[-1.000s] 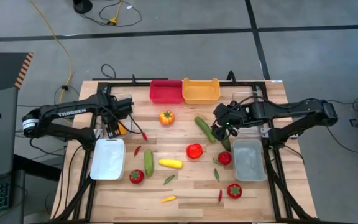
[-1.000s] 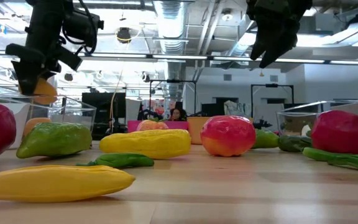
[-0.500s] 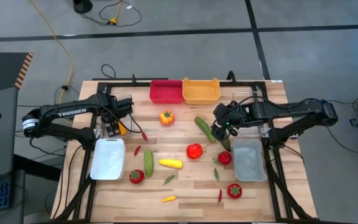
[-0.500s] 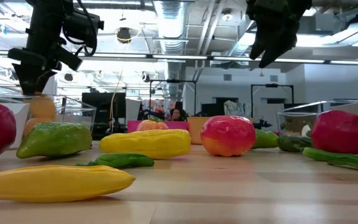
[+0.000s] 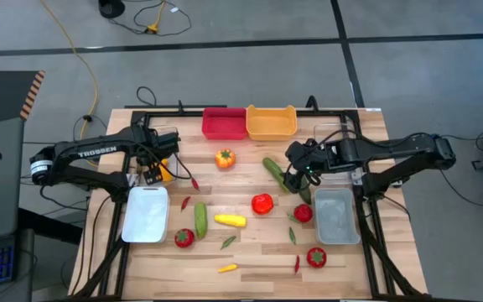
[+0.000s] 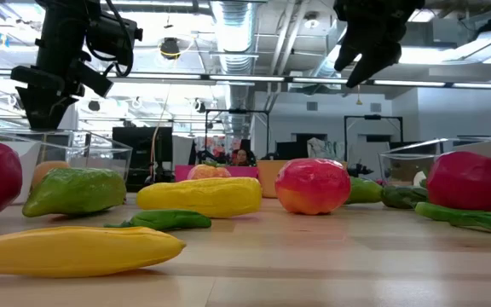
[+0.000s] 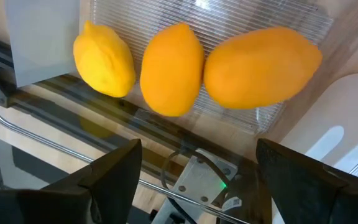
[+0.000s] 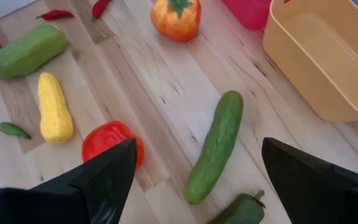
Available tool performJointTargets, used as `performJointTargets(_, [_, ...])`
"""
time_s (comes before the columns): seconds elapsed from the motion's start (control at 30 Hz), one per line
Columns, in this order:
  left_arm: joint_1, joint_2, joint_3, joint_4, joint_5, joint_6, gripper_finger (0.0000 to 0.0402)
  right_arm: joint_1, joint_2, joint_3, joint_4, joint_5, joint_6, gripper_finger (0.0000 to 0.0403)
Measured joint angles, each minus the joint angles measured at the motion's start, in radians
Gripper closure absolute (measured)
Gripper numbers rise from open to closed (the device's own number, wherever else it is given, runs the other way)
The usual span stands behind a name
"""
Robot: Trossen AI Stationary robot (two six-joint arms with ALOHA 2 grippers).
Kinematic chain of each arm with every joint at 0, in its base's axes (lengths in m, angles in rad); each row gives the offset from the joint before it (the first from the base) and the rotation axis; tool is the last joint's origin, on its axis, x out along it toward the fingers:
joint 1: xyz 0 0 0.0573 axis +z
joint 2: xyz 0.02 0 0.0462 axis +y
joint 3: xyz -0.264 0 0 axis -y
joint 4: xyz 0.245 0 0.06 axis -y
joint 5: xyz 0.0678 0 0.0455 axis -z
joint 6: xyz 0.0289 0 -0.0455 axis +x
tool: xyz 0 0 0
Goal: Sort produce into baskets
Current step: Put the red tomato into the yellow bin
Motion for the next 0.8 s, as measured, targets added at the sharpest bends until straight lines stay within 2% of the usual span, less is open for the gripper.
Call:
performJointTargets(0.47, [0.000, 0.000, 0.000, 0.000, 0.000, 0.000, 0.0097, 0.000, 0.000, 0.000, 0.001, -0.016, 0.000, 0.0030])
performJointTargets(0.8, [0.000, 0.000, 0.001, 0.000, 0.000, 0.000, 0.0097, 0.000, 0.000, 0.000, 0.019, -0.076, 0.000, 0.0006])
